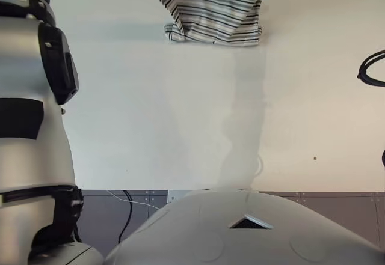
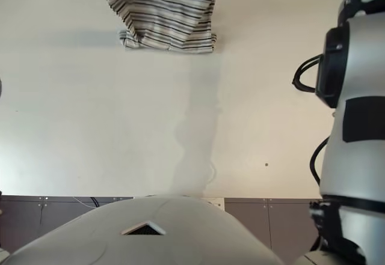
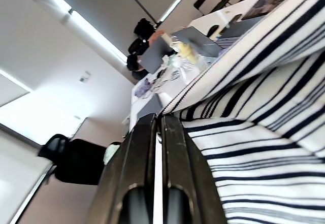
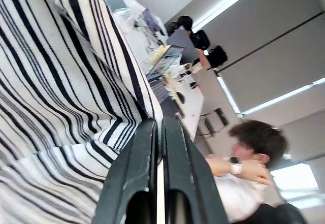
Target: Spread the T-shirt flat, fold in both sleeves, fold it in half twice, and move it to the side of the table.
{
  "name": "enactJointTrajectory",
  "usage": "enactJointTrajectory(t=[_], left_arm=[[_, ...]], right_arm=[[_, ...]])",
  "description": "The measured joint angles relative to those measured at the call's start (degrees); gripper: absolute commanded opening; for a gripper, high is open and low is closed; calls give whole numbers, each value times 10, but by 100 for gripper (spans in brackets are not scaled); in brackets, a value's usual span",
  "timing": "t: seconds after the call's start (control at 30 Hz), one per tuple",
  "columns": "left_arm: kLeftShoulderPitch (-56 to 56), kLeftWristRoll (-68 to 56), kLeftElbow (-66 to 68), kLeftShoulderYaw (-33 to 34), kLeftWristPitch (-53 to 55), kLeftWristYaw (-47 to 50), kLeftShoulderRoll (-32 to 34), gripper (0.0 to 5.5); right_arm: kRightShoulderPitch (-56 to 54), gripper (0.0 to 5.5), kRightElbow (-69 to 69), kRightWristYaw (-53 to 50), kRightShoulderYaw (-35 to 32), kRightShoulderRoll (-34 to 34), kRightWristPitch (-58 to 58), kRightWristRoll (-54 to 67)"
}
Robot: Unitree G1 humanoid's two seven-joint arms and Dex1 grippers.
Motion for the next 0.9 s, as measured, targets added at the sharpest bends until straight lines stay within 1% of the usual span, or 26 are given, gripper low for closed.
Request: enactJointTrajectory(t=[0.13, 0.27, 0.3, 0.37, 0.43, 0.53, 0.57, 0.63, 0.73, 0.87, 0.9], left_arm=[[-57, 11, 7, 18, 18, 41, 2, 12], [-92, 17, 7, 37, 15, 41, 6, 12], [-97, 17, 7, 39, 3, 26, 9, 12], [-97, 17, 7, 40, -34, -33, 16, 12], [-83, 11, 1, 40, -89, -117, 25, 12], [19, -45, -35, 61, -191, -293, 46, 12], [69, -75, -63, 68, -209, -340, 53, 12], [201, -145, -150, 86, -230, -427, 65, 12], [391, -220, -318, 101, -200, -464, 77, 12], [561, -284, -523, 108, -134, -469, 81, 12], [623, -299, -603, 107, -116, -469, 83, 12]], right_arm=[[-57, 10, 7, -83, -2, 6, 10, -35], [-86, 10, 10, -114, -16, 6, 7, -47], [-91, 10, 10, -110, -19, 5, -3, -50], [-96, 10, 9, -70, -23, -3, -30, -50], [-90, 10, 5, 7, -29, -22, -72, -43], [-29, 10, -30, 181, -61, -65, -157, 18], [8, 10, -60, 237, -71, -77, -172, 49], [125, 10, -168, 352, -89, -101, -174, 128], [302, 10, -328, 429, -112, -140, -120, 213], [486, 10, -507, 460, -143, -172, -37, 292], [559, 10, -581, 469, -153, -181, -10, 321]])
